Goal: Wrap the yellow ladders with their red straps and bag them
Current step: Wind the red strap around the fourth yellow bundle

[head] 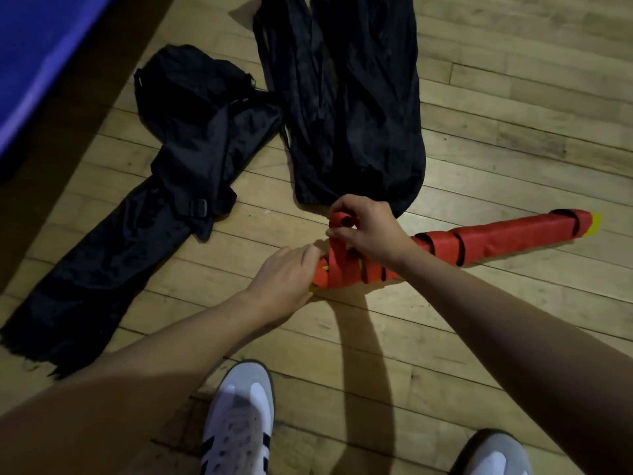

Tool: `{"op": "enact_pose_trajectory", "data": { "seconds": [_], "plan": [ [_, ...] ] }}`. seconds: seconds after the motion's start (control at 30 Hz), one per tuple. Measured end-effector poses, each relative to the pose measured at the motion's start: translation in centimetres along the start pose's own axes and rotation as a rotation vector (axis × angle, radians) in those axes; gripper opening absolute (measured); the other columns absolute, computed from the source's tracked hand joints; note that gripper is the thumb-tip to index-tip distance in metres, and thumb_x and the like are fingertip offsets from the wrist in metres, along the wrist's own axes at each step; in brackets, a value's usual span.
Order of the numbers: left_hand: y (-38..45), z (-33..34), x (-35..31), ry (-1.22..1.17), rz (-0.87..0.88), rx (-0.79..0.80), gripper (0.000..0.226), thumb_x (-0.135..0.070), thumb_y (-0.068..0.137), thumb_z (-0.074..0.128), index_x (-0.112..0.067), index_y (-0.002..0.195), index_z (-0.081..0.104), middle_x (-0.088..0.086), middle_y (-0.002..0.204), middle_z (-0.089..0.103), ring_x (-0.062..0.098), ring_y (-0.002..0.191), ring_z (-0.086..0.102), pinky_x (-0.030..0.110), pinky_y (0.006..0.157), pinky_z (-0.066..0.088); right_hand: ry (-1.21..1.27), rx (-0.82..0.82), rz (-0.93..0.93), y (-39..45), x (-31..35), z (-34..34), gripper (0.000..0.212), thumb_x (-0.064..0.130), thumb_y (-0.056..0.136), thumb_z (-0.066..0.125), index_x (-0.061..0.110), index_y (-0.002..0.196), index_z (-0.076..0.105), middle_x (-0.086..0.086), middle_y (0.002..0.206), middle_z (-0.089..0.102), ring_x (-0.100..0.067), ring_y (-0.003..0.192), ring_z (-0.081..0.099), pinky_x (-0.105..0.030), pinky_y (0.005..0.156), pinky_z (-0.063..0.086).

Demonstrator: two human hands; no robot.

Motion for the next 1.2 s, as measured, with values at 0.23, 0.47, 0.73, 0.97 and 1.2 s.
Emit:
{"op": "enact_pose_trajectory", "data": {
  "seconds": [0.23,0.47,0.73,0.97,1.2],
  "plan": [
    [-0.9,0.1,0.7,0.065,0.104,0.048,0.086,-0.020,0.075,0.075,-0.026,0.140,0.019,0.009,0.115,0.057,0.026,0.101,0.059,0.037,0.086,0.042,-0.235,-0.046,-0.088,0.3,0.1,0.3,0.033,0.034,0.084,0.070,0.024,0.115,0.065,0.010,0.100,0.056,-0.018,0.102,0.049,-0.029,0.087,0.026],
    [-1.3,-0.2,0.4,0.038,0.027,0.019,0.074,-0.023,0.084,0.066,-0.018,0.147,0.028,0.004,0.124,0.053,0.023,0.110,0.052,0.031,0.091,0.035,-0.339,-0.006,-0.210,-2.3,0.9,0.3,0.048,0.045,0.083,0.046,0.014,0.117,0.061,-0.004,0.108,0.054,-0.021,0.097,0.046,-0.029,0.081,0.026],
    [-2.0,-0.8,-0.1,0.053,-0.042,0.010,0.061,-0.020,0.083,0.067,-0.015,0.135,0.036,0.003,0.126,0.054,0.021,0.110,0.053,0.027,0.089,0.030,-0.698,0.321,-0.232,-4.7,0.8,1.9,0.061,0.049,0.082,0.063,0.020,0.133,0.046,-0.001,0.123,0.055,-0.022,0.111,0.053,-0.034,0.096,0.034],
    [-1.3,-3.4,0.6,0.004,0.139,0.158,0.072,-0.055,0.086,0.059,-0.015,0.138,0.031,0.003,0.130,0.049,0.019,0.113,0.051,0.029,0.097,0.034,-0.611,0.271,-0.211,-5.4,1.2,1.9,0.056,0.043,0.082,0.069,0.017,0.127,0.051,-0.003,0.119,0.055,-0.024,0.107,0.051,-0.034,0.088,0.039],
    [0.1,-5.8,1.1,0.110,0.327,0.032,0.023,-0.041,0.080,0.041,-0.019,0.083,0.037,-0.003,0.080,0.038,0.016,0.069,0.039,0.029,0.066,0.027,-0.614,0.261,-0.203,-5.8,1.3,2.0,0.053,0.045,0.082,0.067,0.017,0.124,0.053,-0.003,0.116,0.056,-0.023,0.107,0.052,-0.035,0.090,0.040]
  ]
}}
Point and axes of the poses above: each hand's wrist, its own y-axis towards the middle knuckle, its own z-axis out of the palm, x = y × z, the point moved 3 cm from there along y, towards the middle knuckle
